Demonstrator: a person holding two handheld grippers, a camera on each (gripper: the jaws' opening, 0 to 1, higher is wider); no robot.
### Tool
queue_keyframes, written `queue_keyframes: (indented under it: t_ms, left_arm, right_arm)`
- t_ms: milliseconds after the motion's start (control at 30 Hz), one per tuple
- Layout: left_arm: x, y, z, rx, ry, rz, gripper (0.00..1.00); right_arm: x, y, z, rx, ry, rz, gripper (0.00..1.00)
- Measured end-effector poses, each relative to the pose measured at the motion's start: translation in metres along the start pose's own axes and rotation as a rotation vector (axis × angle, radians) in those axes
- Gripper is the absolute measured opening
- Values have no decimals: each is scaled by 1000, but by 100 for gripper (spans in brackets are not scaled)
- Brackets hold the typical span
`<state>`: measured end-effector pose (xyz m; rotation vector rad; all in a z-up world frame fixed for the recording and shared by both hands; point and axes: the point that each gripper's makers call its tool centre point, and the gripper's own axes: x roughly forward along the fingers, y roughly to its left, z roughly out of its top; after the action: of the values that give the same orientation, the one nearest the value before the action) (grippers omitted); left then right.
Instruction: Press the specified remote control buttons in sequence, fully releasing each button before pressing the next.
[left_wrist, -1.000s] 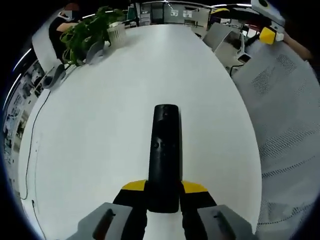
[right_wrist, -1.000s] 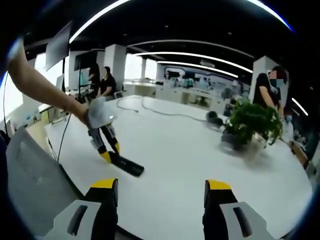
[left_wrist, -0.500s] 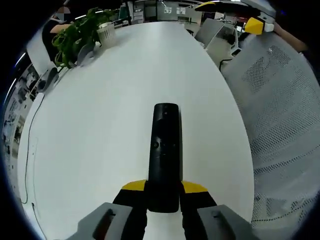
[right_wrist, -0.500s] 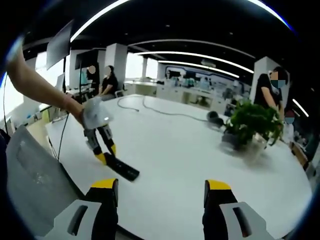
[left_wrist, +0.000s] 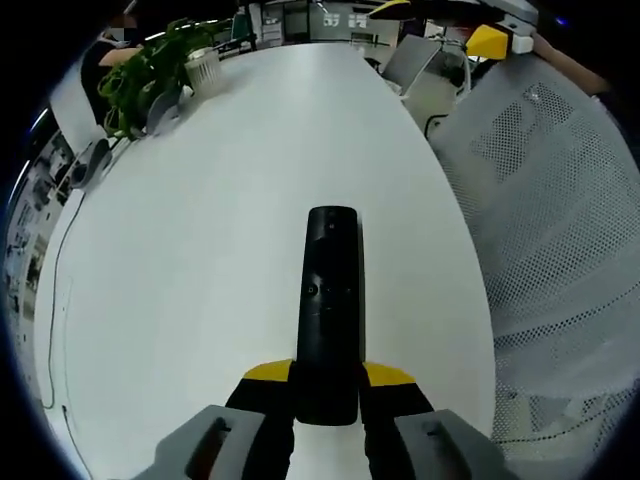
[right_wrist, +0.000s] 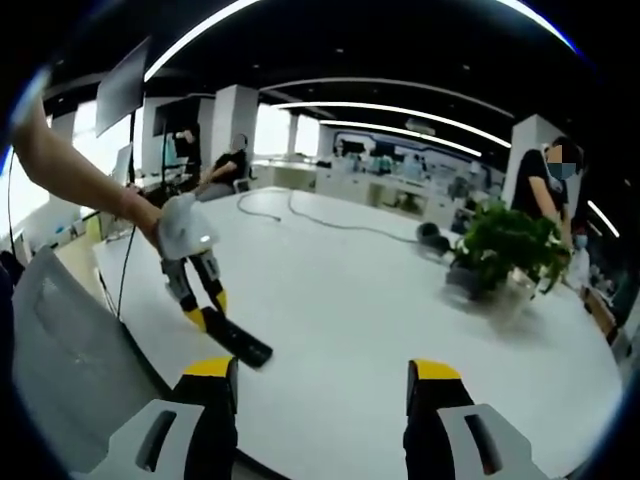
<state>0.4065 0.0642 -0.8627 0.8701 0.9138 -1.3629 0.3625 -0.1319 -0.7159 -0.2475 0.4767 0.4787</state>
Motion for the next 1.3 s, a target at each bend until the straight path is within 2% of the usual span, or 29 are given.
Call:
queue_keyframes:
  t_ms: [1300]
  left_arm:
    - [1, -34, -1, -10, -13, -27, 25]
  right_arm:
    - [0, 0, 0, -1, -2, 0, 64]
